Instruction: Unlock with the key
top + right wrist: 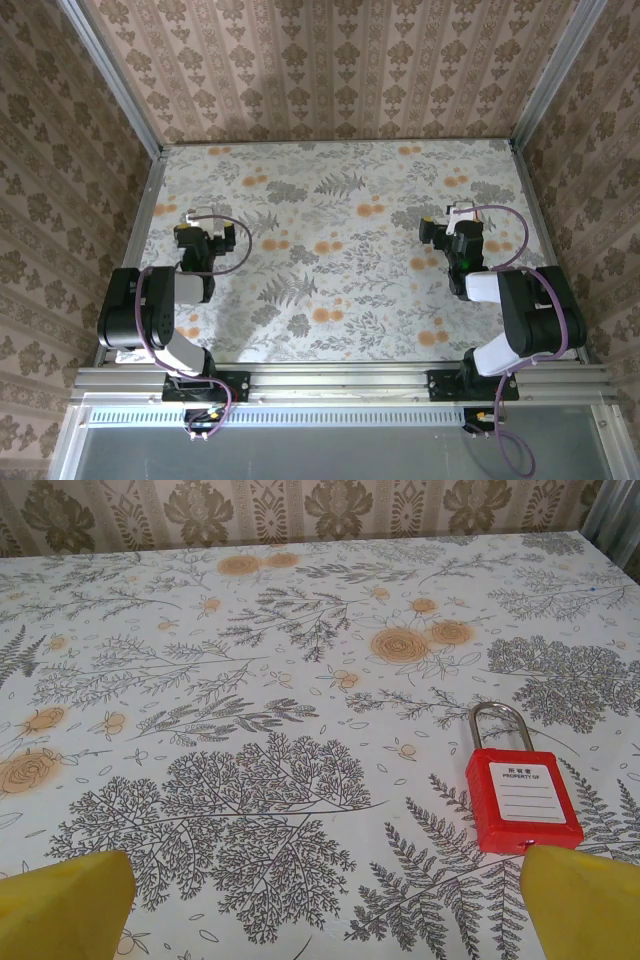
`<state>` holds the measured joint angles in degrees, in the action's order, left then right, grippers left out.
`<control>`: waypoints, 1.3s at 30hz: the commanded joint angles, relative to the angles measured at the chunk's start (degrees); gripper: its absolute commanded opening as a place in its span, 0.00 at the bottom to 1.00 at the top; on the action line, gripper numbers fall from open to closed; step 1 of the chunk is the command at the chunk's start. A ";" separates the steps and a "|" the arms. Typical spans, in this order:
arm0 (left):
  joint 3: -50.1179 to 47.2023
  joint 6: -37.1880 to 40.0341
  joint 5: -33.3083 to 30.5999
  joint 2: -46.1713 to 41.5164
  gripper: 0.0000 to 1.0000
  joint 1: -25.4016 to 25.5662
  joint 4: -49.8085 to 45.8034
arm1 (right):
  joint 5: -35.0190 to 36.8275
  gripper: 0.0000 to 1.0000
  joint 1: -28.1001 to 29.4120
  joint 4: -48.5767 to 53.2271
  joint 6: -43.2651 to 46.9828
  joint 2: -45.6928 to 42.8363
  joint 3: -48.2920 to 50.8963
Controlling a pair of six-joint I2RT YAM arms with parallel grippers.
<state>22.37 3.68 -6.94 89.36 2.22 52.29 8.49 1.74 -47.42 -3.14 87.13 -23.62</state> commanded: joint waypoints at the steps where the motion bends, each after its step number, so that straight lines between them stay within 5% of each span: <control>1: -0.44 -0.69 -0.65 -0.29 1.00 0.03 1.32 | -0.58 1.00 0.08 -2.06 0.75 0.51 0.58; 30: -0.72 -1.05 0.80 -0.49 1.00 -0.57 1.51 | -0.16 1.00 0.21 -2.36 0.76 0.22 0.61; 33: -2.90 1.11 -1.99 -4.60 1.00 1.83 2.70 | 7.25 1.00 3.08 13.56 1.11 -7.75 -4.76; 37: -0.05 2.78 -12.87 -17.76 1.00 8.32 -12.61 | 9.12 1.00 4.77 43.90 -5.27 -18.73 -17.15; 39: 2.83 -0.63 -12.96 -24.46 1.00 10.42 -22.18 | 9.54 1.00 5.57 54.84 -9.91 -22.99 -21.12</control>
<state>21.19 4.71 -14.57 71.72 10.61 41.21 14.66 6.44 -13.37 -6.94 70.19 -39.44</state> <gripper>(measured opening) 0.999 0.999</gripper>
